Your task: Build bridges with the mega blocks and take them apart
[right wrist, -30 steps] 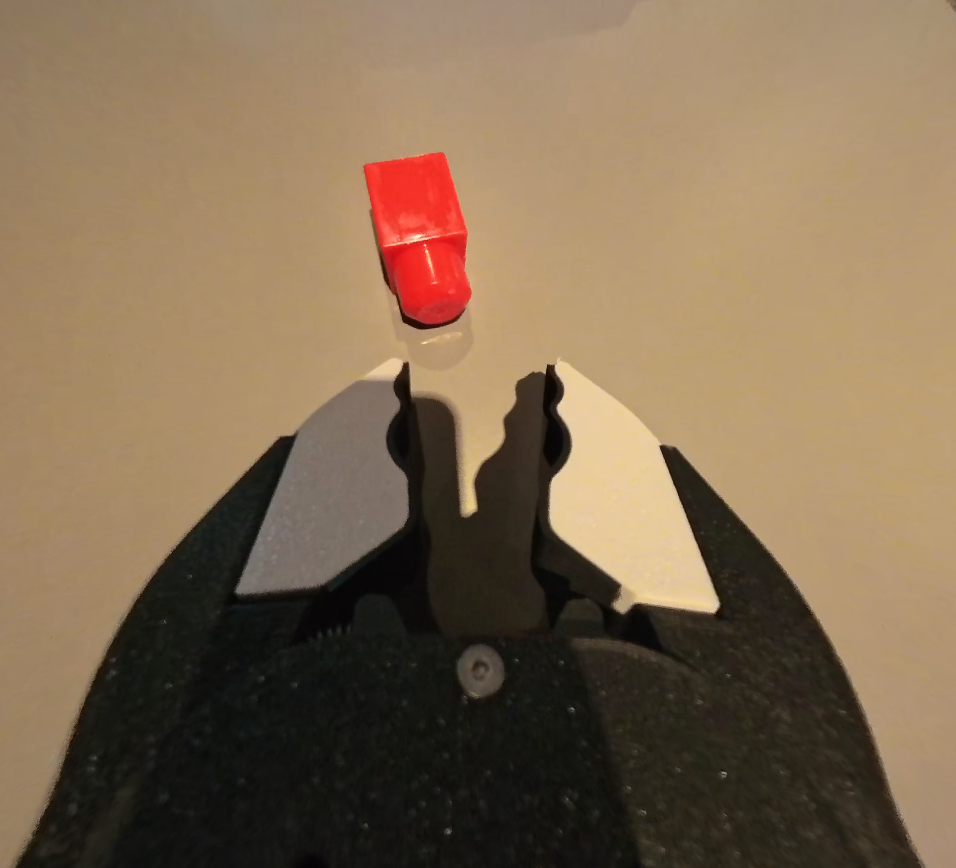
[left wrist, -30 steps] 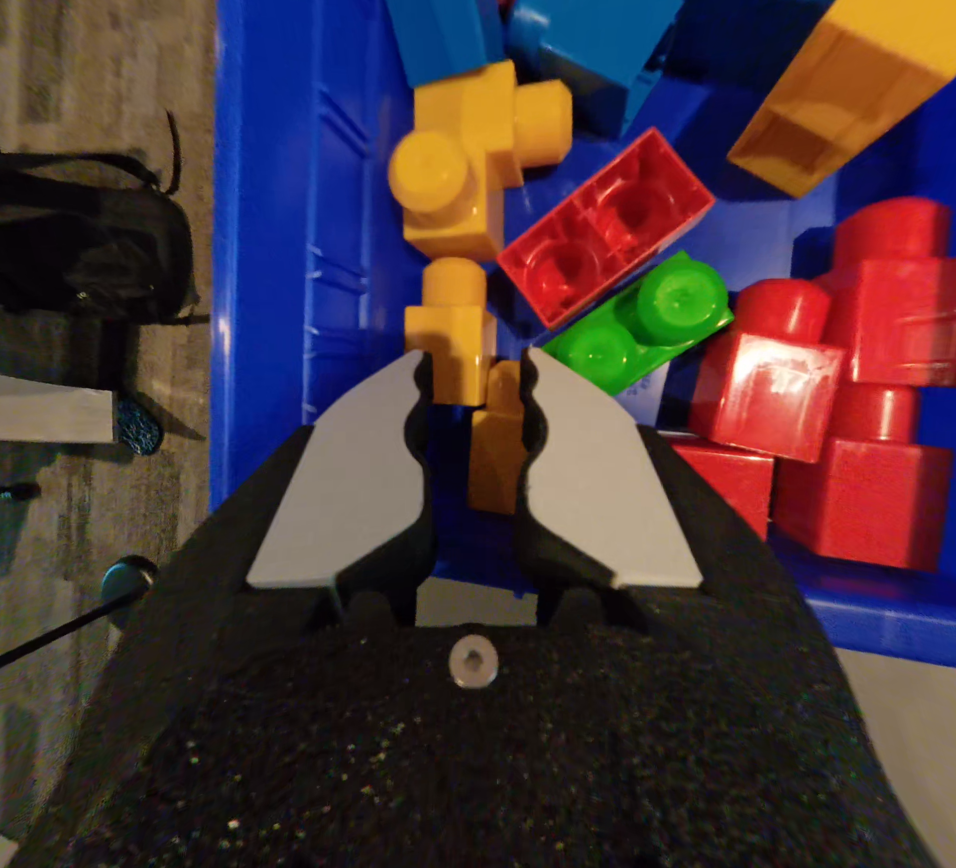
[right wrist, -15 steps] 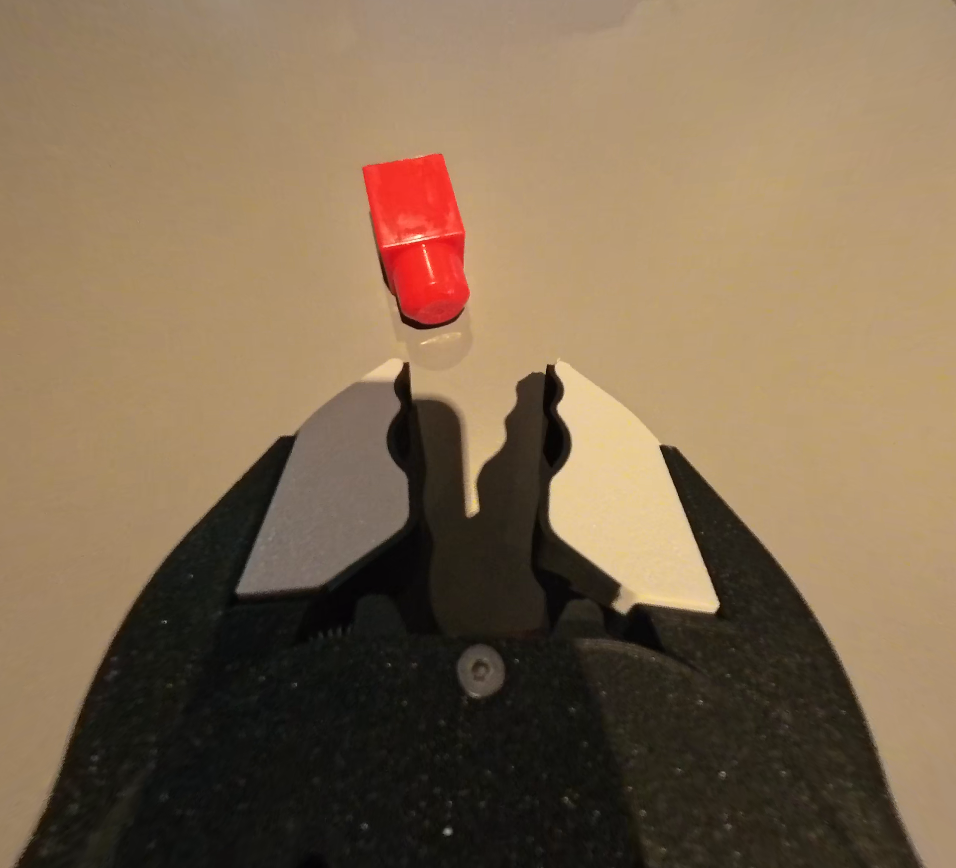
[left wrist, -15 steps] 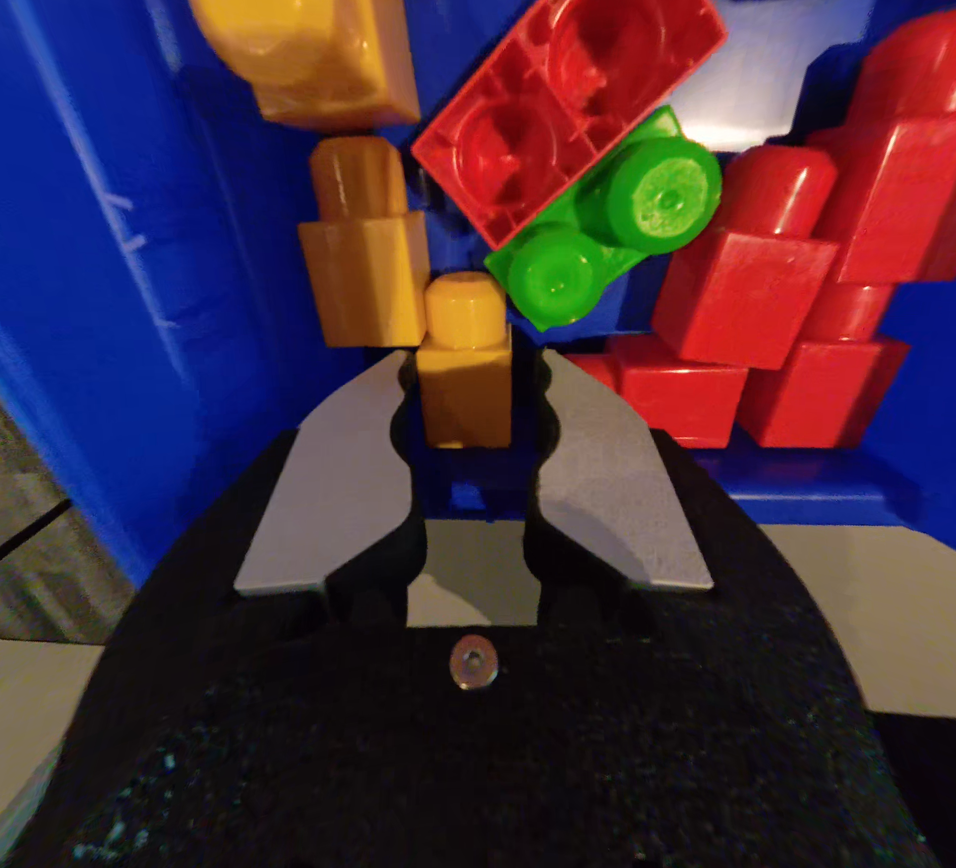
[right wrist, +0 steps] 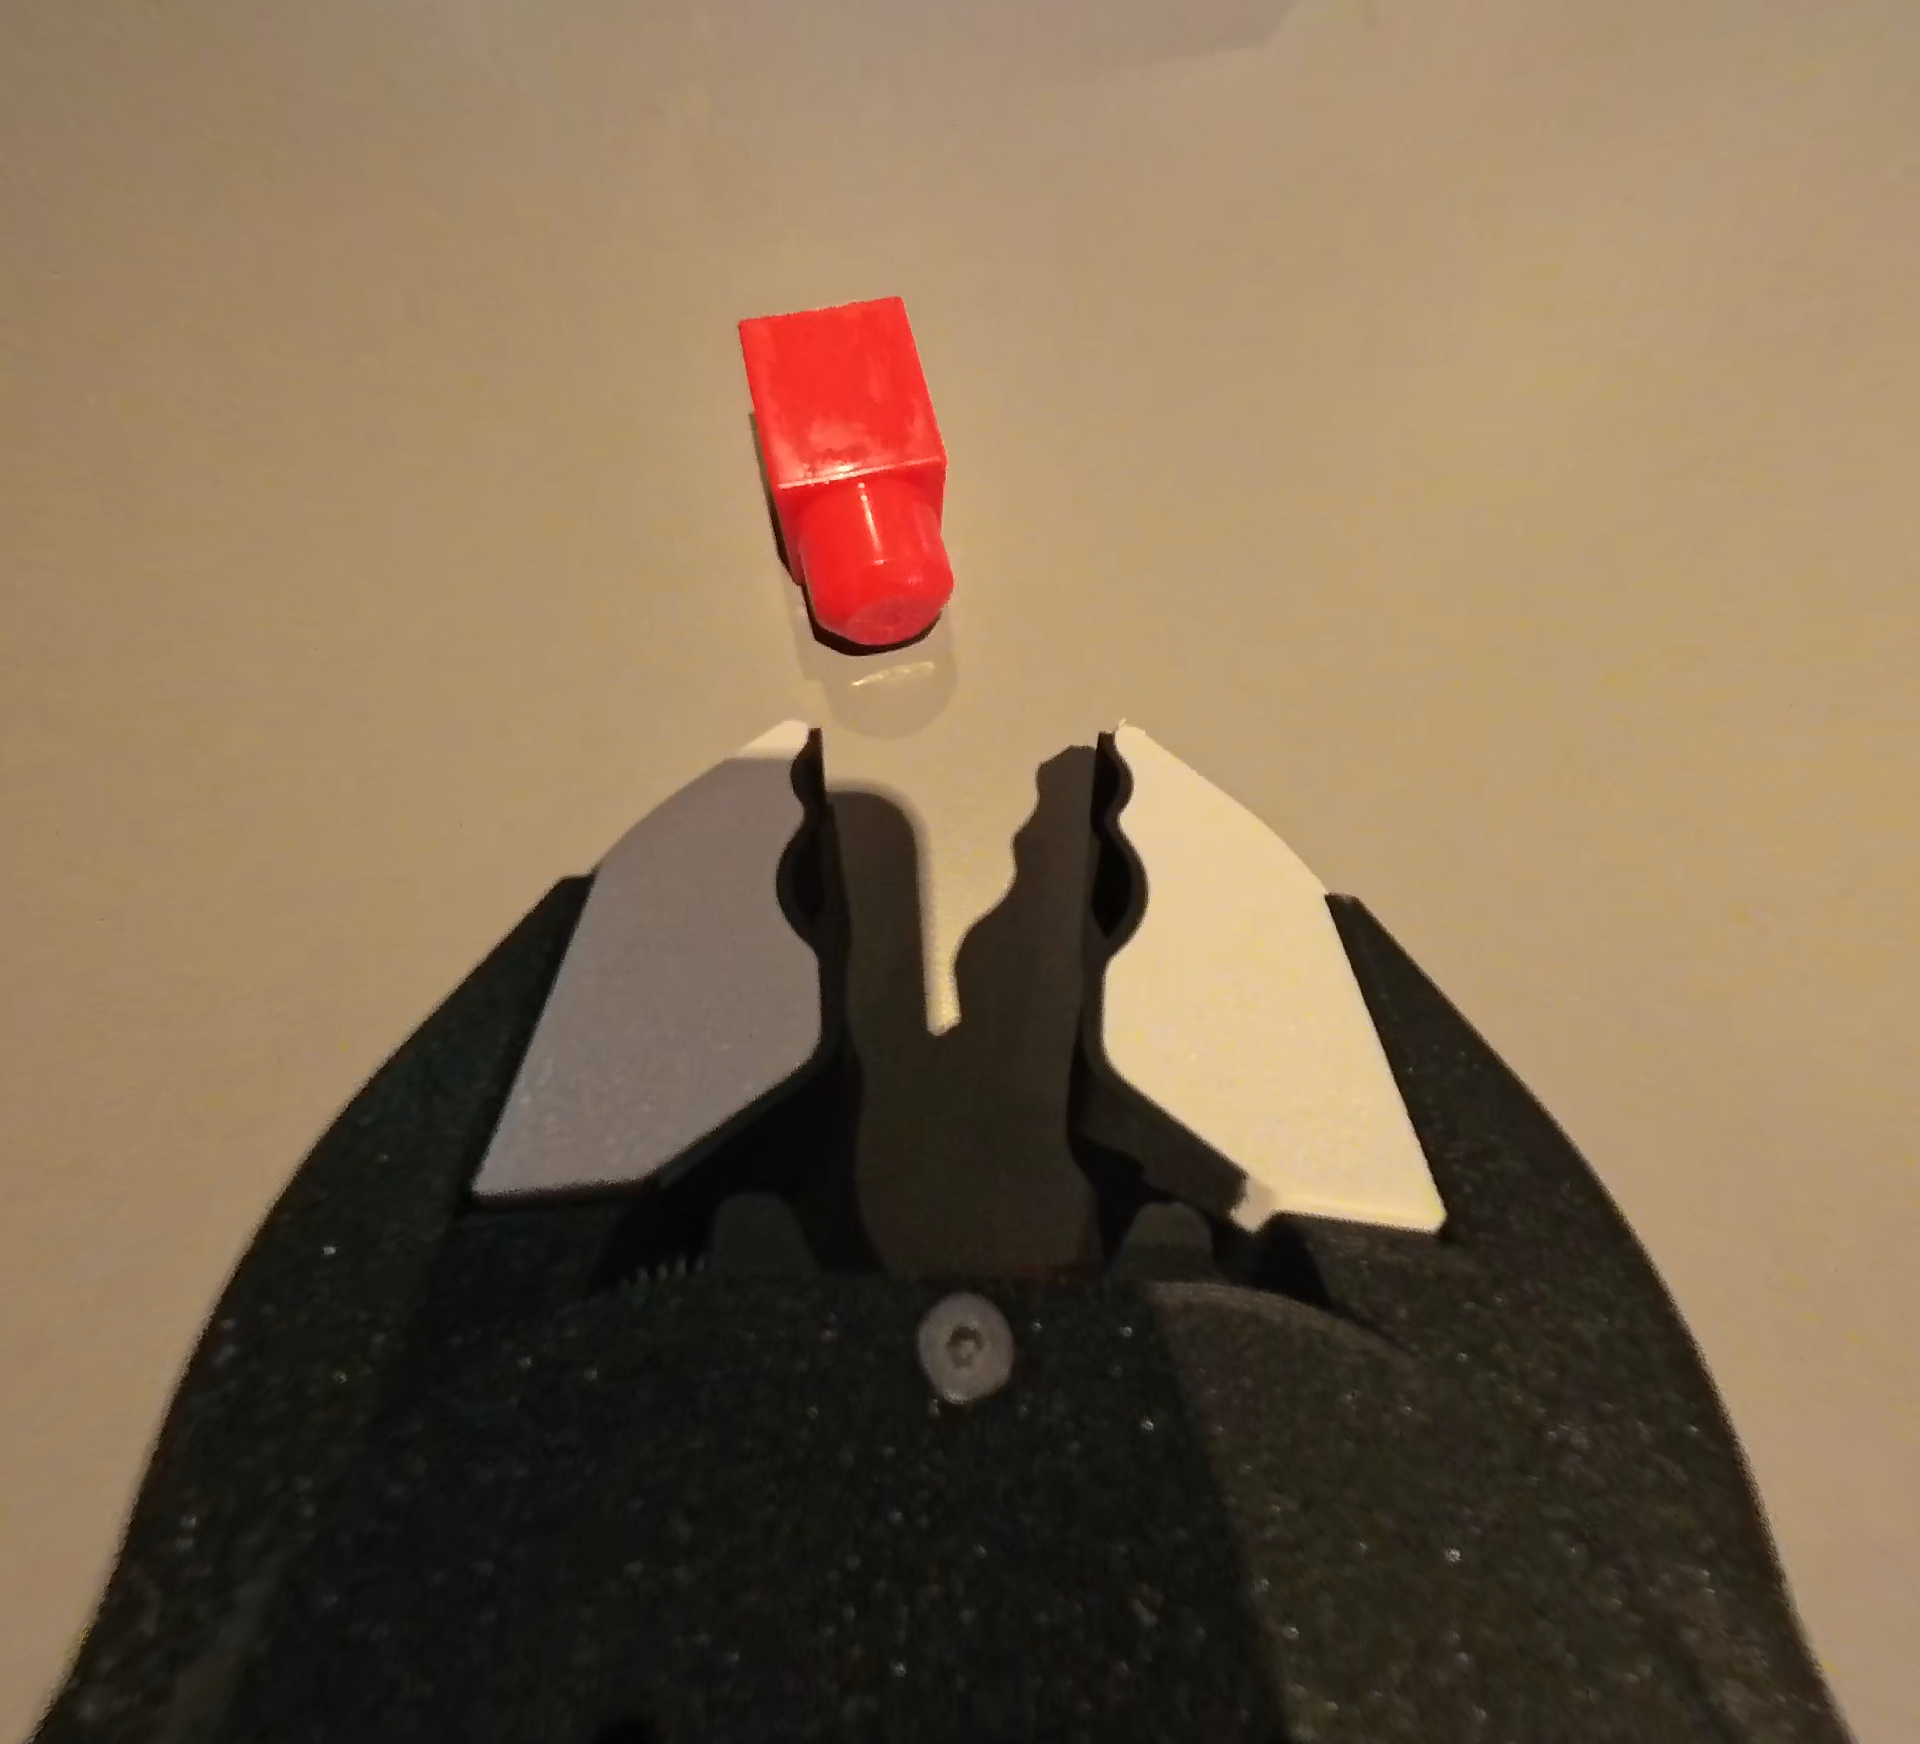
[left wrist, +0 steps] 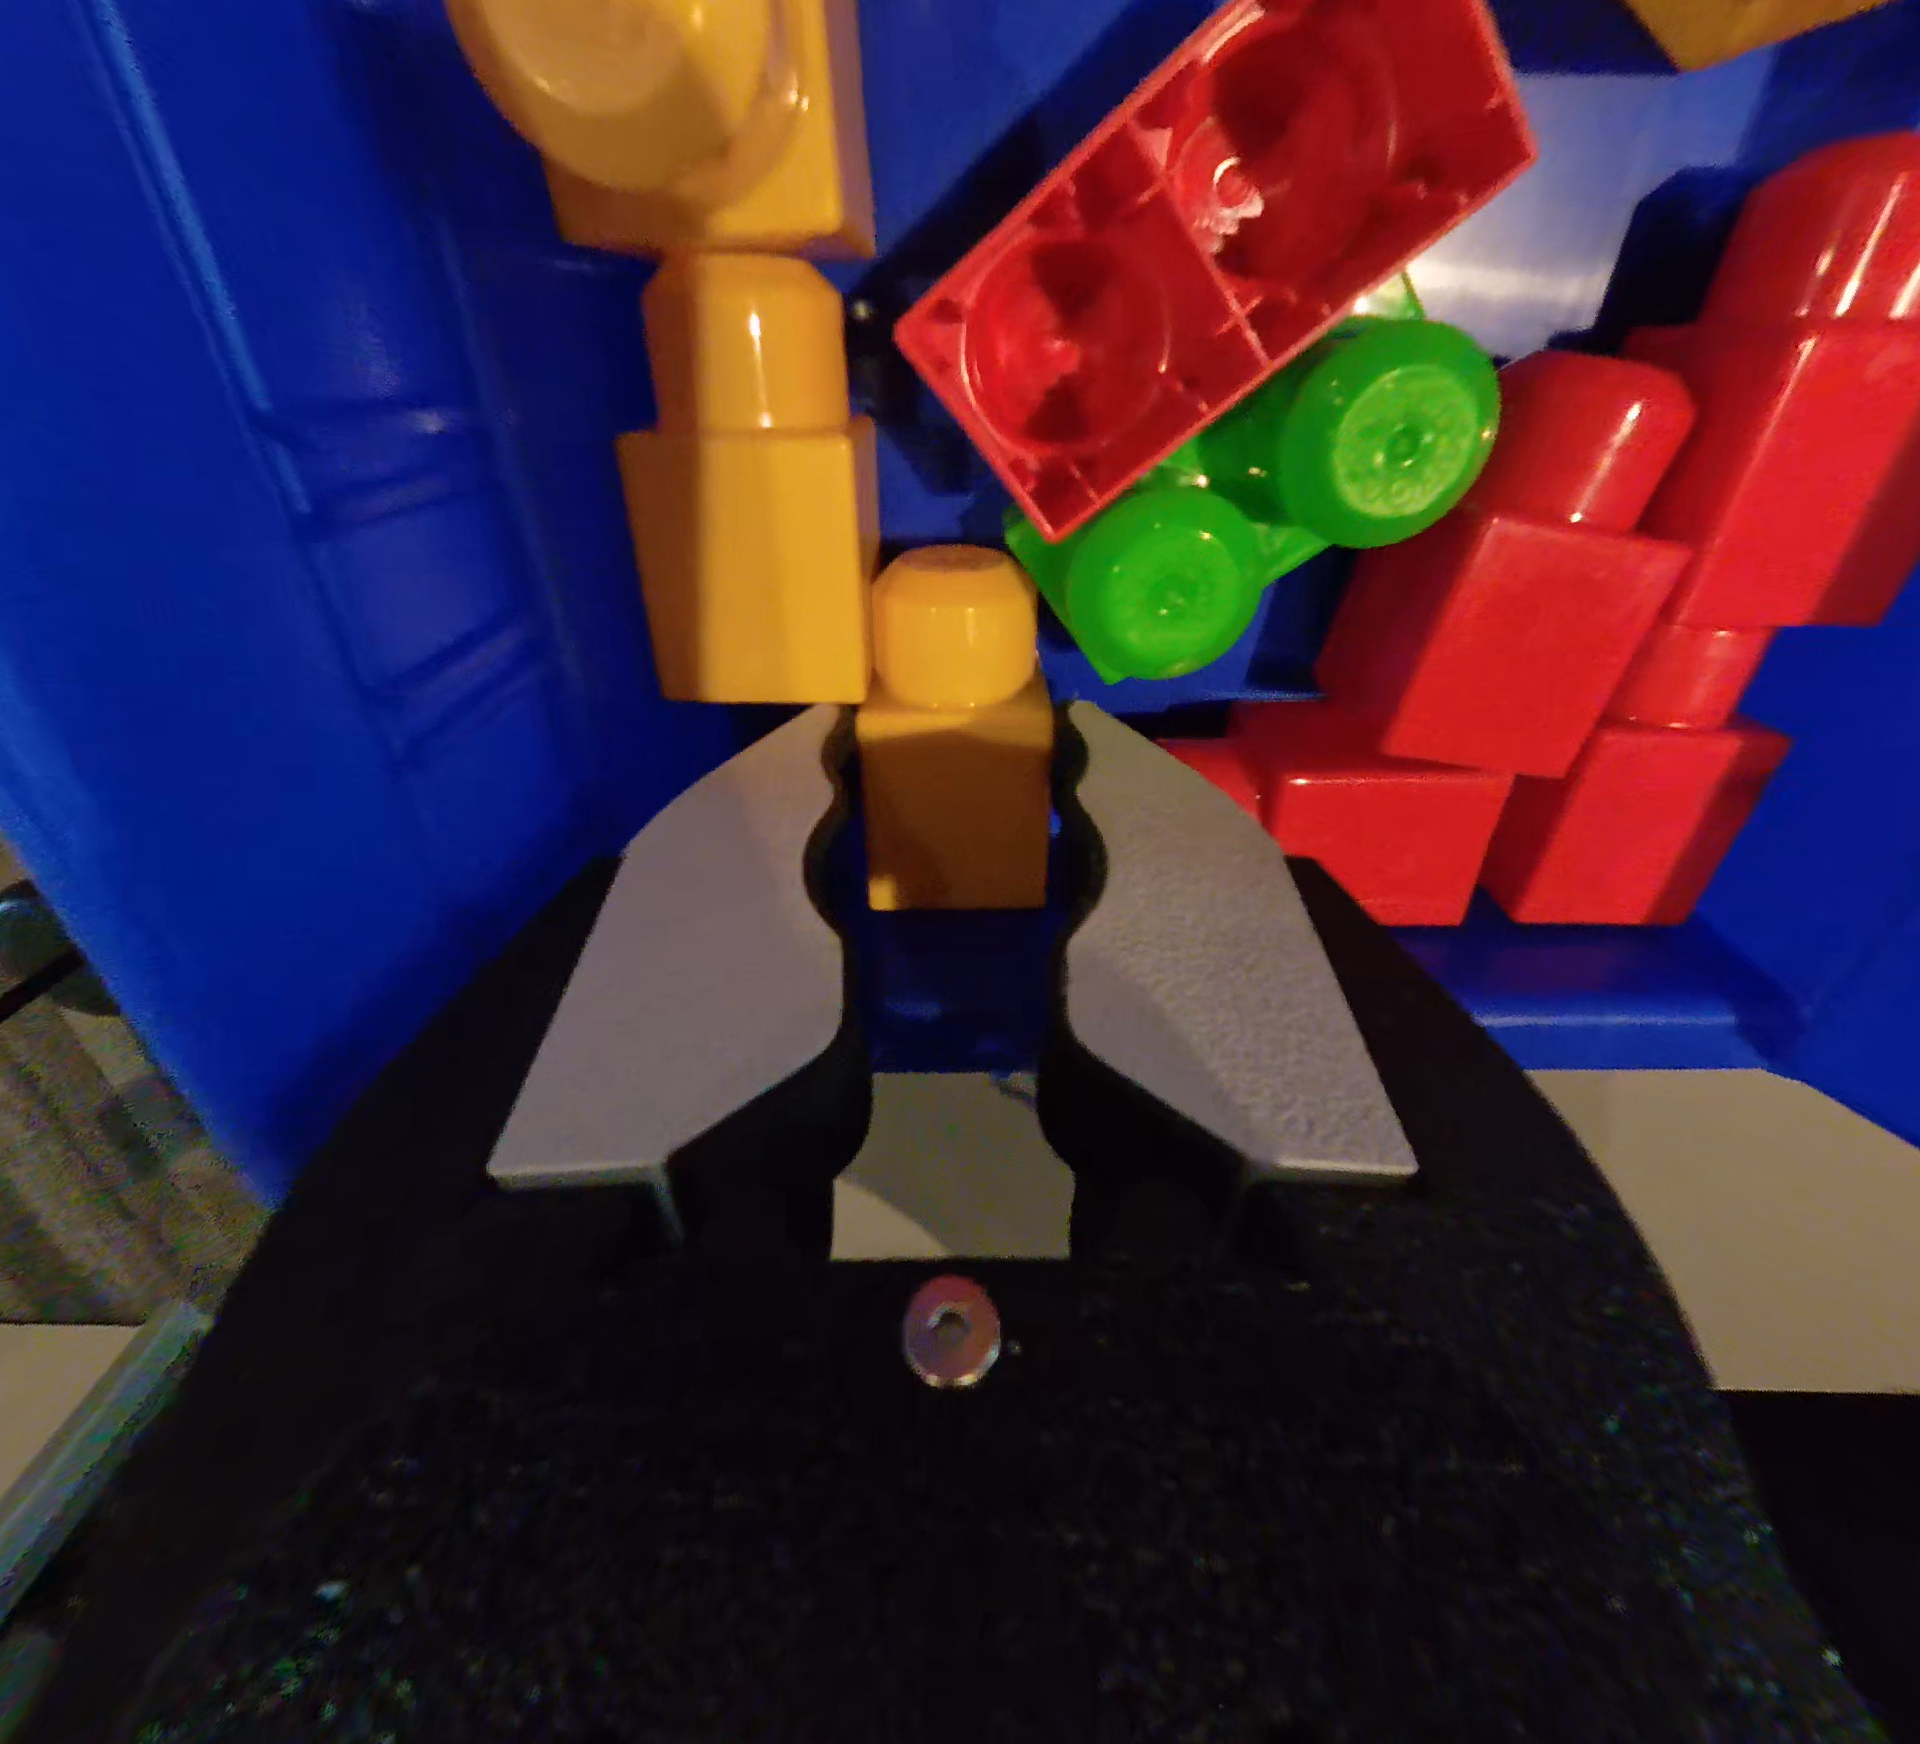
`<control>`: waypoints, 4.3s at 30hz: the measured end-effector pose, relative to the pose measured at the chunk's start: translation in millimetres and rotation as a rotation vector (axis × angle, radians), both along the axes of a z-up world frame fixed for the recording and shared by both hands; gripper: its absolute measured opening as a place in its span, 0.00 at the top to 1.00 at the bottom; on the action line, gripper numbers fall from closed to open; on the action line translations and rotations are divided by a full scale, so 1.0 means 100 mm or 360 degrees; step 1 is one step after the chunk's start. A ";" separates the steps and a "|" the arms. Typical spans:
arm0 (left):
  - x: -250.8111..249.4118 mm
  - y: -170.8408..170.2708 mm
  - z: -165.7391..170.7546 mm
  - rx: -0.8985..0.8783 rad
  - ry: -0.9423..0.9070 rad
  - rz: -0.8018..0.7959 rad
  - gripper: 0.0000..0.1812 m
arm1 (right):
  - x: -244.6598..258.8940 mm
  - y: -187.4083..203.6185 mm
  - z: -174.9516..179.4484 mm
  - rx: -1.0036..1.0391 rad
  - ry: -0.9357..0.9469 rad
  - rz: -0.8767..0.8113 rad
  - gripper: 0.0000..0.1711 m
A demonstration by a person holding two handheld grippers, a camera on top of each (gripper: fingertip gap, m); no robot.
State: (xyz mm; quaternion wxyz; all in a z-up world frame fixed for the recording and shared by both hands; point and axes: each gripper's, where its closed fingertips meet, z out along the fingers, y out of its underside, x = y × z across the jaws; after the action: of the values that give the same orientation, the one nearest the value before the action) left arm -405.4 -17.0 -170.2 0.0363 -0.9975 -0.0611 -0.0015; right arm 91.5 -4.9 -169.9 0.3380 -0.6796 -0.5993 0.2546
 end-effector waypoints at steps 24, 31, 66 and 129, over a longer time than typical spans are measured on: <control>3.96 0.43 0.87 0.1138 -0.0931 -0.1638 0.81 | 0.00 0.04 0.04 -0.0096 0.0073 -0.0023 0.71; 4.28 0.38 0.11 0.0800 -0.0671 -0.1824 0.81 | 0.01 0.01 0.06 -0.0083 0.0083 0.0004 0.72; 0.32 0.50 0.24 0.0693 0.0185 -0.0144 0.74 | 0.00 -0.04 -0.01 -0.0067 -0.0002 0.0047 0.72; 0.44 0.51 0.19 0.0701 0.0219 -0.0490 0.84 | 0.00 -0.09 -0.09 0.0020 -0.0112 0.0095 0.71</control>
State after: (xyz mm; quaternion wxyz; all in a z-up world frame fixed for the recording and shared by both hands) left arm -361.2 34.2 -151.0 0.2556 -0.9609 0.0956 0.0476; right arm 91.1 -13.5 -179.3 0.3131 -0.6679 -0.6324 0.2367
